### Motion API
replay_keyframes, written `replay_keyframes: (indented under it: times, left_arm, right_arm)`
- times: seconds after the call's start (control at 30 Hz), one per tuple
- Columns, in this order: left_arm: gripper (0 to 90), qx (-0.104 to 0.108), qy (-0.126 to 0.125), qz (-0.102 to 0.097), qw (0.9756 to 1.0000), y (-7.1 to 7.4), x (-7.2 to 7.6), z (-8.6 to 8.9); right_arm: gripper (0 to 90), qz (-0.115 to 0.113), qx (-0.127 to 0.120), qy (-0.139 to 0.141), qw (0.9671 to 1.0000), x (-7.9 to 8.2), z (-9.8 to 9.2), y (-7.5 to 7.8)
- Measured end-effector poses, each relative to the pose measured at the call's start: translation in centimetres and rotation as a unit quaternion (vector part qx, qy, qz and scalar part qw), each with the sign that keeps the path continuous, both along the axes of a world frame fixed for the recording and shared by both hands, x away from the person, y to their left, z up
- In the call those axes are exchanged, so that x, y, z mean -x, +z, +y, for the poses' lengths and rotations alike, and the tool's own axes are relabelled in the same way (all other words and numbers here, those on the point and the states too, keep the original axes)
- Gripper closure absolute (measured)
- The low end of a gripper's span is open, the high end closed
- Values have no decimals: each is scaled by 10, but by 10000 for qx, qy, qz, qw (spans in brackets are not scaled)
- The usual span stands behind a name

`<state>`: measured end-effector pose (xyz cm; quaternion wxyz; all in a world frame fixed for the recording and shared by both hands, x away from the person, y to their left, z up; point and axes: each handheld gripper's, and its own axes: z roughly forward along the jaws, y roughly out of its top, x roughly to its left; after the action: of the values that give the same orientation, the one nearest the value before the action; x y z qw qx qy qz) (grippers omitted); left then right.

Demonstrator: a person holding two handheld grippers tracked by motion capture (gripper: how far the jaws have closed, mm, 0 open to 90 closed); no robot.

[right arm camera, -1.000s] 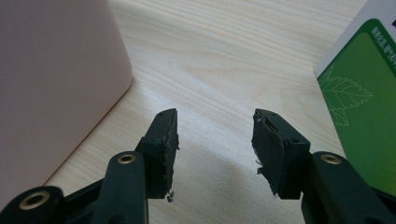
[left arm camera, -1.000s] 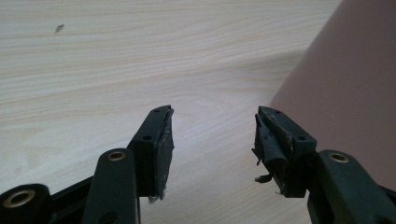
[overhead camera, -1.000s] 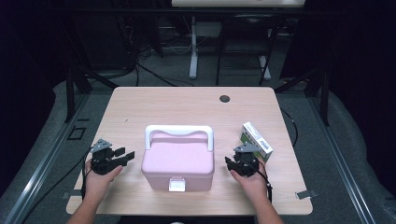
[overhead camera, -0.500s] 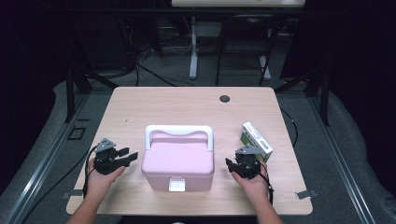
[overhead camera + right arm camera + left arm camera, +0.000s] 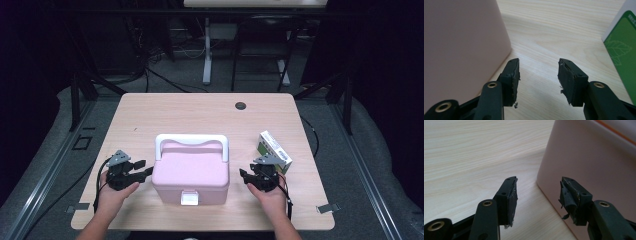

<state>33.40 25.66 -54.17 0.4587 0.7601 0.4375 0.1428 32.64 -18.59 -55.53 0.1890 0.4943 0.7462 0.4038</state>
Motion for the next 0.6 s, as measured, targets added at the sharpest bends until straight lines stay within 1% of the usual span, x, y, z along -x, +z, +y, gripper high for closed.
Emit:
replay_keyframes:
  times: [0.03, 0.07, 0.17, 0.2, 0.23, 0.27, 0.3, 0.37, 0.4, 0.43, 0.47, 0.5, 0.53, 0.57, 0.6]
  left_arm:
    - [478, -16, -60, 36, 10000, 1, 0, -1]
    - [480, 13, -76, 8, 10000, 0, 1, -3]
    - [499, 31, -187, 53, 9998, 0, 1, -6]
    - [499, 66, -250, 71, 9996, 0, 2, -7]
    - [508, 64, -298, 67, 9995, 0, 3, -9]
    - [542, -1, -273, 40, 9996, 2, 5, -11]
    - [552, -33, -268, 11, 9996, 2, 5, -11]
    - [574, -71, -295, 33, 9995, 3, 6, -12]
    - [583, -50, -312, 40, 9995, 3, 6, -12]
    - [588, -18, -375, 58, 9993, 3, 6, -13]
    - [624, -44, -371, 28, 9993, 4, 8, -15]
    - [647, -44, -371, 28, 9993, 4, 8, -15]
    - [647, -116, -381, -2, 9992, 5, 9, -16]
    - [664, -177, -391, -8, 9991, 6, 10, -17]
    - [683, -184, -371, -39, 9991, 6, 10, -19]
  right_arm:
    - [515, -5, -41, -3, 10000, 1, 1, 1]
    - [515, -61, -77, 3, 10000, 2, 2, 3]
    - [517, -245, -146, 37, 9996, 6, 8, 8]
    - [517, -245, -146, 37, 9996, 6, 8, 8]
    - [518, -291, -164, 50, 9994, 7, 9, 9]
    - [518, -339, -198, 66, 9992, 8, 11, 10]
    - [522, -349, -239, 95, 9991, 9, 14, 11]
    - [531, -378, -265, 145, 9988, 9, 18, 11]
    - [540, -345, -261, 211, 9988, 10, 20, 11]
    - [545, -317, -302, 343, 9985, 10, 23, 11]
    - [622, -277, -228, 455, 9983, 12, 29, 11]
    - [622, -277, -228, 455, 9983, 12, 29, 11]
    - [647, -327, -98, 455, 9984, 13, 32, 11]
    - [671, -363, -46, 456, 9983, 15, 34, 12]
    - [693, -355, -37, 444, 9984, 15, 35, 12]
